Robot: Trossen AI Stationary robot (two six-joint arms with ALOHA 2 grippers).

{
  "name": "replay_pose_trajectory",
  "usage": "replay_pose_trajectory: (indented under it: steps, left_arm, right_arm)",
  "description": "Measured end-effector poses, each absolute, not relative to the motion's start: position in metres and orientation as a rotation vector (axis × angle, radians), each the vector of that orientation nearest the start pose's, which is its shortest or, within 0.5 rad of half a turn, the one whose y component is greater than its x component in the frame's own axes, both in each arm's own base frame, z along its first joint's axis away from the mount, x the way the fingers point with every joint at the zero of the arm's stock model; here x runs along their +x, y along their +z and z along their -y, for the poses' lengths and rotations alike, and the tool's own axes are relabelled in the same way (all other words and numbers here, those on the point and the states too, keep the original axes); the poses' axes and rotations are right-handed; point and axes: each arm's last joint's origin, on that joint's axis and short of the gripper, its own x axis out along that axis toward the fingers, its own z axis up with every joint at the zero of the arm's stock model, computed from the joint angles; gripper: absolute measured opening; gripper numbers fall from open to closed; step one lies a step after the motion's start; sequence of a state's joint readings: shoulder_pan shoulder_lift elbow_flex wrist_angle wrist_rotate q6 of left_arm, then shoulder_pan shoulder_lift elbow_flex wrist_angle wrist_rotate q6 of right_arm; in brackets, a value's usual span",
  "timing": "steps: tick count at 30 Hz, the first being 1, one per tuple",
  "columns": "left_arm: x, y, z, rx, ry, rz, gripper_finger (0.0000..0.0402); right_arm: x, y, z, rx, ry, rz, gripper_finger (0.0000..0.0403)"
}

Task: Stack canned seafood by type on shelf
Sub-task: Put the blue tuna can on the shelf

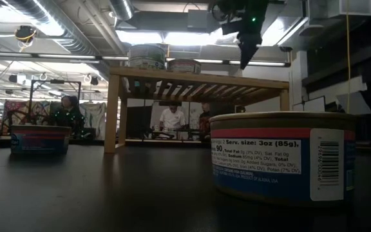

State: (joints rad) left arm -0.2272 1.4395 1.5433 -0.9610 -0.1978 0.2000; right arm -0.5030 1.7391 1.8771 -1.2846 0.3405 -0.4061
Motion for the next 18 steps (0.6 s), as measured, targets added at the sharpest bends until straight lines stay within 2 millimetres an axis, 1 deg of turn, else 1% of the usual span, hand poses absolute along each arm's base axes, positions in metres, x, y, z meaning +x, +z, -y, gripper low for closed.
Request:
replay_pose_trajectory:
  steps: [3, 7, 13, 18]
  left_arm:
    - [0.28, 0.378, 0.059, 0.349, -0.103, -0.835, 0.0141]
    - [0.28, 0.378, 0.059, 0.32, -0.09, -0.835, 0.0141]
    - [0.28, 0.378, 0.059, 0.268, -0.068, -0.829, 0.0141]
    - [0.28, 0.378, 0.059, 0.201, -0.038, -0.831, 0.0141]
  right_arm:
    - [0.283, 0.376, 0.165, -0.188, -0.475, -1.296, 0.0102]
    - [0.276, 0.385, 0.148, -0.139, -0.394, -1.273, 0.0102]
    - [0.283, 0.393, 0.108, -0.211, -0.275, -1.236, 0.0102]
    - [0.295, 0.394, 0.069, -0.257, -0.185, -1.21, 0.0102]
